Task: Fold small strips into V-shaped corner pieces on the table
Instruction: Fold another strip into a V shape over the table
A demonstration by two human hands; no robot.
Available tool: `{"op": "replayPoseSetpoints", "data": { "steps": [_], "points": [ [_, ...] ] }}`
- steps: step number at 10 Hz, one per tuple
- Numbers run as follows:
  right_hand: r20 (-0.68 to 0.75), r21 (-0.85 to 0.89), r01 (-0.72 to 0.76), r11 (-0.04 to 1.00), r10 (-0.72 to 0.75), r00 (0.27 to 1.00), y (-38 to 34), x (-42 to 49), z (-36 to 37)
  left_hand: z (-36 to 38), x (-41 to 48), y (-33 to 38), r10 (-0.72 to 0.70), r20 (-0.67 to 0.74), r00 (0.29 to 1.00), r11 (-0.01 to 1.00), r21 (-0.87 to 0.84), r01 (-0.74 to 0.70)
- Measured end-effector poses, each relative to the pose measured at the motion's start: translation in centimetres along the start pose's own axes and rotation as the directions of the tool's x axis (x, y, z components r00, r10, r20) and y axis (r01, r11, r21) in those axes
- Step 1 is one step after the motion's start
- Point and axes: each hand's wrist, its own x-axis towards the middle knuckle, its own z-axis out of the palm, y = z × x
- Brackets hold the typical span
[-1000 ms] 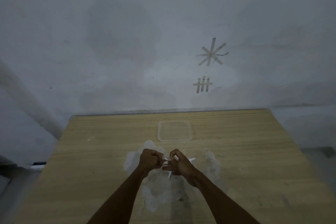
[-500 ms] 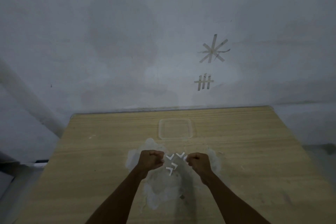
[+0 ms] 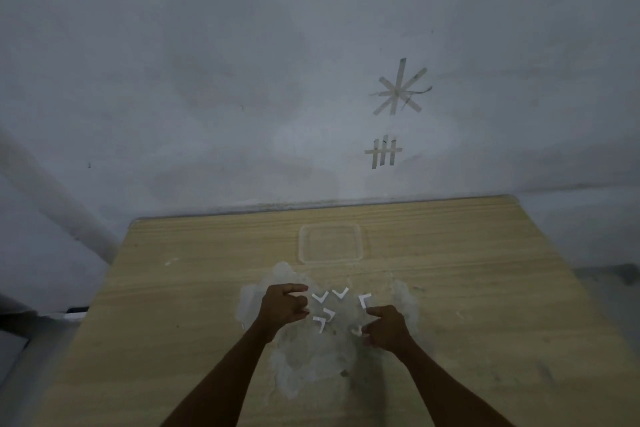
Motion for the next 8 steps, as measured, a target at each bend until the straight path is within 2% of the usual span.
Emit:
{"op": "replayPoseSetpoints", "data": {
  "steps": [1,2,3,4,5,6,7,8],
  "points": [
    [-0.020,-0.075,0.023,0.997,-0.024,1.000,0.5,0.6,-0.6,0.0,0.0,0.3,-0.020,-0.027,0.999,1.000,0.022,0.020],
    [-0.093,-0.119,0.152,0.981,-0.163,0.982,1.2,1.6,-1.3,0.5,0.4,0.4,-0.020,-0.052,0.998,0.996,0.089,0.024],
    [-0.166,-0.154,0.188,0.970,-0.213,0.963,0.1,1.2,-1.2,1.0,0.4,0.4,-0.060,-0.109,0.992,0.988,0.134,0.075],
    [-0.143,-0.141,0.283,0.949,-0.302,0.943,-2.1,0.4,-0.8,1.4,-0.2,0.4,0.065,-0.097,0.993,0.939,0.344,-0.028],
    [-0.069,-0.125,0.399,0.909,-0.409,0.910,-4.5,-0.7,0.0,2.3,0.0,1.4,0.386,-0.064,0.920,0.867,0.366,-0.338],
    [0.016,-0.095,0.542,0.835,-0.543,0.839,-6.2,-1.9,0.8,3.8,-0.6,2.0,-0.003,-0.171,0.985,0.996,0.090,0.019],
    [0.133,-0.111,0.622,0.775,-0.608,0.782,-6.7,-2.5,1.1,4.8,-0.4,1.6,-0.146,-0.160,0.976,0.987,0.045,0.155],
    [0.153,-0.147,0.661,0.736,-0.643,0.750,-6.5,-2.5,0.7,5.6,-0.4,1.6,-0.126,-0.193,0.973,0.989,0.049,0.137]
  ]
}}
